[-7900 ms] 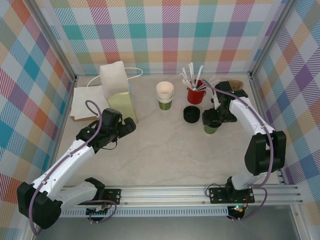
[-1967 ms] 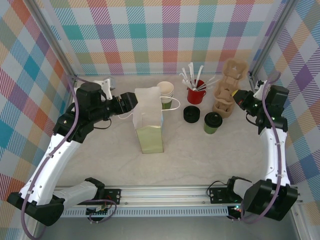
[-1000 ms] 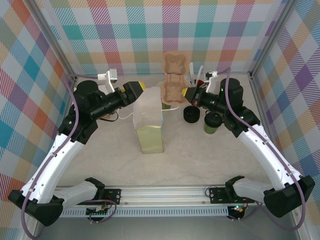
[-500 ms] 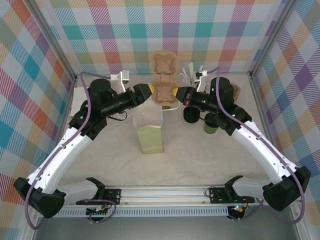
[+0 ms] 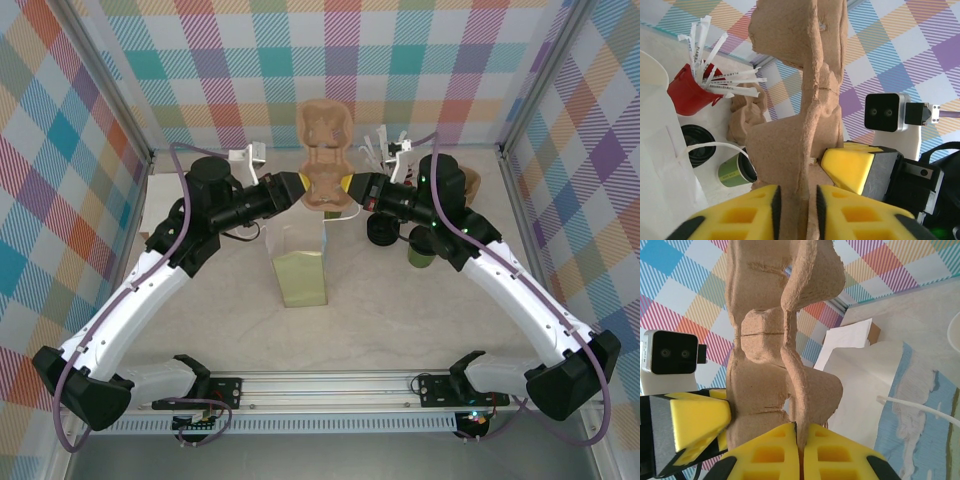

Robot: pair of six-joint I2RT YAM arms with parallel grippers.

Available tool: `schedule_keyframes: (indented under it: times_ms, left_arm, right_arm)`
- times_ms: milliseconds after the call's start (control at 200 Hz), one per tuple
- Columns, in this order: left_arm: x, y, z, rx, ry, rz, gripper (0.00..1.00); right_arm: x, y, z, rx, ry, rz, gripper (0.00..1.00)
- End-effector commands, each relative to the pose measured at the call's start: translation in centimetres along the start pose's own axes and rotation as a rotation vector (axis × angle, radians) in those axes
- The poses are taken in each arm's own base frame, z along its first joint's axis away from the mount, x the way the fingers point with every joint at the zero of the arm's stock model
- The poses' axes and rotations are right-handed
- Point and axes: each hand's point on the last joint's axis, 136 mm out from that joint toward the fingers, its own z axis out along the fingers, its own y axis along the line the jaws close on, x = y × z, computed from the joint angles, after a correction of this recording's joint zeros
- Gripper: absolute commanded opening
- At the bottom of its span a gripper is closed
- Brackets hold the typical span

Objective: Pack the takeout coffee

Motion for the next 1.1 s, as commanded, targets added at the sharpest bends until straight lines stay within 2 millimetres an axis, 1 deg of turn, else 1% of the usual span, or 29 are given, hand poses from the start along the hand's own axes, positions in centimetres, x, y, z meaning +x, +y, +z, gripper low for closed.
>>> schedule_keyframes:
  times_ms: [0, 100, 155, 185, 280, 370, 475, 520, 605, 665, 690, 830, 980, 1095]
  left_arm:
    - [-0.1, -0.7, 0.1, 0.025, -0.012, 0.037, 0.20]
    - [-0.2, -0.5, -0.4, -0.008, -0.015, 0.057, 0.12]
    - [-0.3, -0.5, -0.7, -0.025, -0.021, 0.072, 0.07]
    - [0.1, 0.1, -0.9, -0.052, -0.005, 0.071, 0.05]
    - [0.2, 0.4, -1.6, -0.089, 0.001, 0.099, 0.03]
    - [0.5, 0.7, -2.5, -0.130, 0.019, 0.128, 0.02]
    - [1.0, 1.1, -3.6, -0.172, 0.037, 0.165, 0.01]
    - [1.2, 1.1, -4.0, -0.178, 0.046, 0.178, 0.00]
    - [1.7, 1.1, -4.6, -0.184, 0.061, 0.188, 0.00]
    - [2.0, 1.2, -4.7, -0.184, 0.072, 0.186, 0.00]
    - [2.1, 1.1, -4.8, -0.183, 0.074, 0.188, 0.00]
    - [2.5, 1.0, -4.8, -0.182, 0.080, 0.197, 0.00]
    - [2.8, 1.0, -4.7, -0.186, 0.091, 0.205, 0.00]
    - [2.9, 1.0, -4.6, -0.185, 0.092, 0.209, 0.00]
  right_arm:
    - [-0.9, 2.2, 0.1, -0.070, -0.014, -0.020, 0.04]
    - [-0.7, 2.0, 0.0, -0.058, -0.001, -0.036, 0.07]
    - [-0.6, 1.8, -0.3, -0.026, 0.010, -0.071, 0.14]
    - [-0.5, 1.6, -0.6, -0.004, 0.017, -0.092, 0.19]
    - [-0.3, 0.8, -1.9, 0.083, 0.033, -0.182, 0.33]
    - [0.0, 0.1, -3.8, 0.184, 0.078, -0.328, 0.47]
    - [0.1, -0.6, -6.1, 0.295, 0.152, -0.535, 0.58]
    - [0.0, -0.4, -6.8, 0.311, 0.179, -0.632, 0.63]
    - [-0.2, 0.4, -7.5, 0.295, 0.226, -0.811, 0.71]
    - [-0.1, 0.9, -7.7, 0.270, 0.263, -0.899, 0.73]
    - [-0.3, 1.6, -7.7, 0.247, 0.270, -0.935, 0.74]
    - [0.0, 3.0, -7.4, 0.158, 0.328, -1.084, 0.79]
    - [-0.1, 4.2, -6.5, 0.083, 0.319, -1.263, 0.88]
    - [0.4, 4.9, -5.3, 0.046, 0.335, -1.405, 0.94]
